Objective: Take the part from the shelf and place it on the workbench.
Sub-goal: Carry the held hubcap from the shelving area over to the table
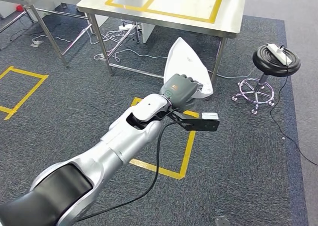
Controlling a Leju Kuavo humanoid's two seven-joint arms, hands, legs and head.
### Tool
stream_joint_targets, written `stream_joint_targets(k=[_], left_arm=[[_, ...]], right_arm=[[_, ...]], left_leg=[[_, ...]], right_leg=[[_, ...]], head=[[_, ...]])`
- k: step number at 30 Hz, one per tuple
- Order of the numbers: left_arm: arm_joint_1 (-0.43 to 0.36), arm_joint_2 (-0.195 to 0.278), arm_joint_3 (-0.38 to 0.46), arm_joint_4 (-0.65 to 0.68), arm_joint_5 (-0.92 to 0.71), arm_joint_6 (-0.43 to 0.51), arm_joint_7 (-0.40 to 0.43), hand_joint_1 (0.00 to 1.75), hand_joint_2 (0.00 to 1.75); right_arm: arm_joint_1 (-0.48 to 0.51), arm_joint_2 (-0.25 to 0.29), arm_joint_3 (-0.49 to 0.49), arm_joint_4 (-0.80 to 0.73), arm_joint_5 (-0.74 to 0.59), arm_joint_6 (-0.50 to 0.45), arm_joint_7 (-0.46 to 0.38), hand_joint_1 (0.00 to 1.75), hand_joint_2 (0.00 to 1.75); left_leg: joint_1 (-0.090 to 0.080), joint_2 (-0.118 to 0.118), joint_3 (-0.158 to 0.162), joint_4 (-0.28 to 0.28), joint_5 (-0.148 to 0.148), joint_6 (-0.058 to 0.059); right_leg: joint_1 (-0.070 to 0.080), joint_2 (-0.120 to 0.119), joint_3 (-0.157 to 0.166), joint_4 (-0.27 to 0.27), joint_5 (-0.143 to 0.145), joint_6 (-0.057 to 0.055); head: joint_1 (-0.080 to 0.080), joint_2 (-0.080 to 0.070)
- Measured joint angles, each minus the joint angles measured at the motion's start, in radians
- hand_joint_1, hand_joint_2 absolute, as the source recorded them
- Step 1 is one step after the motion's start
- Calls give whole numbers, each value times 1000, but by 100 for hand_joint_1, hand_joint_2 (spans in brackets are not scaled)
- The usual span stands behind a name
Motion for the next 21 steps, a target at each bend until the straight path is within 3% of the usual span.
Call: stream_joint_targets(k=[11, 21], left_arm=[[-39, 0, 58, 71, -31, 16, 26, 175, 175], [-44, 10, 213, 115, -133, 40, 84, 175, 175]], right_arm=[[-4, 0, 9, 0, 6, 1, 5, 0, 0], [-3, 8, 8, 0, 7, -7, 14, 0, 0]], left_leg=[[0, 0, 0, 0, 0, 0], [0, 0, -1, 0, 0, 1]], right_leg=[[0, 0, 0, 0, 0, 0], [0, -1, 0, 0, 0, 0]], head=[[0, 0], [0, 0]])
